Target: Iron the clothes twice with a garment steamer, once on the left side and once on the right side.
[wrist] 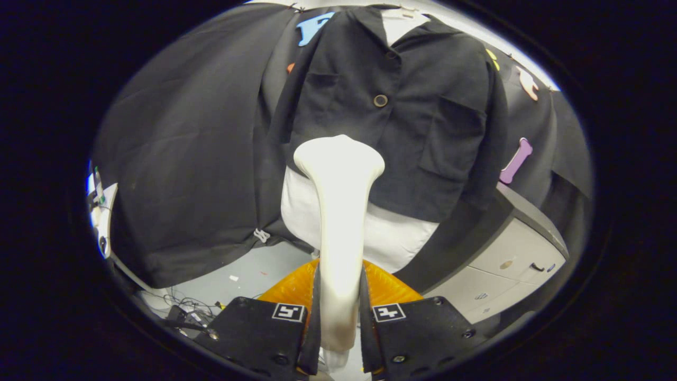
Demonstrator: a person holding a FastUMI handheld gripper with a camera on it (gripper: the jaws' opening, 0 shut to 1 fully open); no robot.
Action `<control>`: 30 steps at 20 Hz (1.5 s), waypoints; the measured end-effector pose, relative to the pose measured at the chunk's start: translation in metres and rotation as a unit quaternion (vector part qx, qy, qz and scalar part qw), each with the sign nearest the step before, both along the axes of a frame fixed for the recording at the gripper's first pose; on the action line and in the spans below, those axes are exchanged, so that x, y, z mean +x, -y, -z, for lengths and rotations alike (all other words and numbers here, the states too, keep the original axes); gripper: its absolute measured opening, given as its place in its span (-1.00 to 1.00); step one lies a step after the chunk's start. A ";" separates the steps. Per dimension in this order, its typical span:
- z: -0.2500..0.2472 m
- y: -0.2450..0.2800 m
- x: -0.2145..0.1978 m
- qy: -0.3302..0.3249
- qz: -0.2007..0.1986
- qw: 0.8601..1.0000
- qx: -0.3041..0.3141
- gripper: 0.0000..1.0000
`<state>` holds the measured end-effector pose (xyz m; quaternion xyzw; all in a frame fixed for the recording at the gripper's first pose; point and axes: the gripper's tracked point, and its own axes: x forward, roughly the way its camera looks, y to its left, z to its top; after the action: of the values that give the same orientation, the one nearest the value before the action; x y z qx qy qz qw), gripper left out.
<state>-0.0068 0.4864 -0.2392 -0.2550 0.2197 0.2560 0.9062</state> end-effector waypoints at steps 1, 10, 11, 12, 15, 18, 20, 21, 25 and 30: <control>-0.008 0.005 -0.002 0.004 0.006 1.000 0.004 -0.33; -0.062 0.057 -0.013 0.046 0.056 0.997 0.023 -0.33; -0.065 0.063 -0.013 0.048 0.062 0.997 0.024 -0.33; -0.068 0.068 -0.013 0.049 0.066 0.996 0.024 -0.33; -0.082 0.087 -0.016 0.052 0.080 0.995 0.026 -0.33; -0.100 0.109 -0.015 0.061 0.088 0.994 0.034 -0.33; -0.115 0.127 -0.013 0.067 0.096 0.992 0.044 -0.33; -0.122 0.137 -0.011 0.068 0.099 0.991 0.051 -0.33; -0.153 0.182 -0.004 0.077 0.106 0.989 0.073 -0.33; -0.221 0.264 0.004 0.090 0.111 0.984 0.109 -0.33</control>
<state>-0.0033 0.2222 -0.0184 -0.1510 0.1350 0.1522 0.9674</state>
